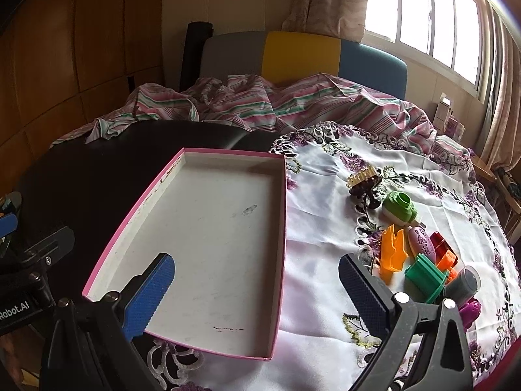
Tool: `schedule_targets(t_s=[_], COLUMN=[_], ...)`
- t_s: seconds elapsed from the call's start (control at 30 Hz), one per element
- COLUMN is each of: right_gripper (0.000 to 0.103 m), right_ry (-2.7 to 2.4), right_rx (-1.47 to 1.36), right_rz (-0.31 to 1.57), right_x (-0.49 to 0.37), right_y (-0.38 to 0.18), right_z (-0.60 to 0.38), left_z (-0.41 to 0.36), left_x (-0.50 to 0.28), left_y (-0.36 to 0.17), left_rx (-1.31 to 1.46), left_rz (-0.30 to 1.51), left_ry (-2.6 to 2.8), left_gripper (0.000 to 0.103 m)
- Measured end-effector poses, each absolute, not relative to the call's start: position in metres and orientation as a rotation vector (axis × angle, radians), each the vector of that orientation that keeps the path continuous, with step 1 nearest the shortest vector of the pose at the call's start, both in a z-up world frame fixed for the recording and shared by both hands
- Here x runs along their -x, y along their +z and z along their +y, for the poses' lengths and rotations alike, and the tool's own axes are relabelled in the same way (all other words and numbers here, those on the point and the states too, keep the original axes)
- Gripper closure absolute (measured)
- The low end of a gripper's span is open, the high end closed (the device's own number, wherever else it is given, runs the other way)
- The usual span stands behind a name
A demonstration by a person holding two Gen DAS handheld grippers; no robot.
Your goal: Organize rigid objects
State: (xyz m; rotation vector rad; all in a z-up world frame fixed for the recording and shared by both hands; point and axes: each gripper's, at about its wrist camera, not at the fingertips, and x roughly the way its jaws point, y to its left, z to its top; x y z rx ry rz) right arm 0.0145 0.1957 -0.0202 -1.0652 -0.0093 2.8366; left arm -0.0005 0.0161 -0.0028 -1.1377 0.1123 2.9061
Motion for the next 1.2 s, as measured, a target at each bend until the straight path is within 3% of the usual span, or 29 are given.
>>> schedule_targets(t_s=[0.8,1.2], right_gripper=[0.0,0.0], right_ry=[2.782,2.635], right_rx=[1.01,1.017], right_rz=[-0.013,0.127], right_x=[-0.01,-0.005], right_y=[0.002,0.015], right_z=[0.259,0.378], left_z=[0.038,0.067], left_x=[0.001,0.006], left_y=[-0.005,-0.002], left_rx=[1.111,1.102], left_rz=[0.121,0.153], left_ry=[2.754,2.637], left_gripper=[0.0,0.0])
